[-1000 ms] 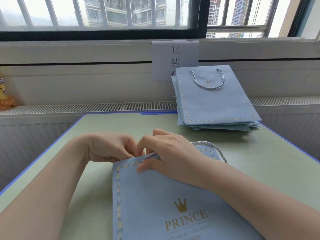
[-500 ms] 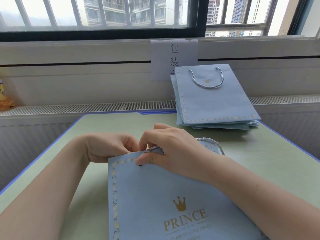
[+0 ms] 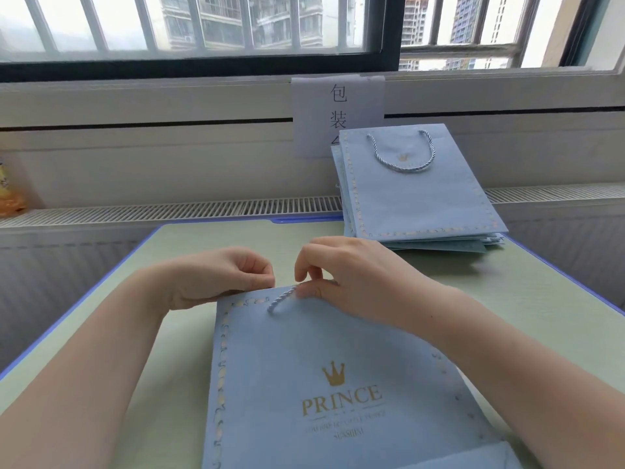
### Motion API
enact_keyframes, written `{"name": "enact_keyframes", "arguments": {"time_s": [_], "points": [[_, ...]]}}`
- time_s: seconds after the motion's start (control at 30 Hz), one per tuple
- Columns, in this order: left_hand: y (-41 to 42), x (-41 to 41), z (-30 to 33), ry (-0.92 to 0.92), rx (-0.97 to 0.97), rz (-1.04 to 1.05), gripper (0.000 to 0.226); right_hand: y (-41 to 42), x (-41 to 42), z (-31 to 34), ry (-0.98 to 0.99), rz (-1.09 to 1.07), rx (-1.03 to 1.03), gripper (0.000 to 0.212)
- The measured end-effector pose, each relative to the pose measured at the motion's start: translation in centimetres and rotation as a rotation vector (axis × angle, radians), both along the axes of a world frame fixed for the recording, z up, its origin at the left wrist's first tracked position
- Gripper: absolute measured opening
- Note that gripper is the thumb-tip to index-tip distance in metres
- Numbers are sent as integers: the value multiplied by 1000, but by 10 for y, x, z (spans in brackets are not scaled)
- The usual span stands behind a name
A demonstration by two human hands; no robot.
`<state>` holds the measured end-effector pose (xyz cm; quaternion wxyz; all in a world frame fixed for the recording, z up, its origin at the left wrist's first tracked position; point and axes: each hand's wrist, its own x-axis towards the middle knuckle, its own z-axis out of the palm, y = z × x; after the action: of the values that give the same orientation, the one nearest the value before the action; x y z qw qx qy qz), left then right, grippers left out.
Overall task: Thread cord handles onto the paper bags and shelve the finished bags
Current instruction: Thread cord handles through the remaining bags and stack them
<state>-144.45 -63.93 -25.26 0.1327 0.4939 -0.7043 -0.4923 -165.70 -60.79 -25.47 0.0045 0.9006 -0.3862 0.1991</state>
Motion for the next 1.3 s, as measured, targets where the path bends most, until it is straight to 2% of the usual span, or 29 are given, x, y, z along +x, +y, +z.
{"name": "enact_keyframes", "arguments": {"time_s": [0.1,0.17,0.27,0.33,0.43,0.5,0.6,0.7,0.77,0.9,1.0,1.07,1.2,1.3], "points": [[-6,2,-3,-62,-100,253,26,-4,-3,-1,83,-76,38,16],[-11,2,-7,-226,-189,367,26,-5,-5,-2,108,-136,5,17],[-19,5,-11,-503,-342,381,28,-6,-6,0,2,-158,69,16],[-22,7,-11,-539,-357,395,26,-7,-6,-2,-31,-147,148,19],[-23,4,-13,-578,-425,383,26,-13,1,-22,149,-172,139,36],[-21,-5,-16,-478,-506,334,20,-16,7,-34,243,-193,135,32],[-12,-26,-21,-178,-587,125,7,-18,7,-35,138,-162,113,14],[-7,-37,-29,-107,-562,-51,6,-17,6,-32,142,-135,54,11],[-9,-37,-32,-95,-577,-55,11,-17,6,-32,131,-160,3,11],[-13,-32,-31,-116,-711,38,35,-22,-3,-22,-4,-244,-143,10],[-15,-26,-31,-217,-722,113,35,-26,-16,-11,-162,-293,-208,14],[-17,-20,-31,-358,-721,191,33,-27,-22,-5,-241,-353,-203,18],[-26,-3,-26,-668,-644,486,21,-27,-25,-4,-197,-380,-211,21],[-29,12,-25,-691,-565,704,16,-26,-23,-7,-98,-378,-184,19]]}}
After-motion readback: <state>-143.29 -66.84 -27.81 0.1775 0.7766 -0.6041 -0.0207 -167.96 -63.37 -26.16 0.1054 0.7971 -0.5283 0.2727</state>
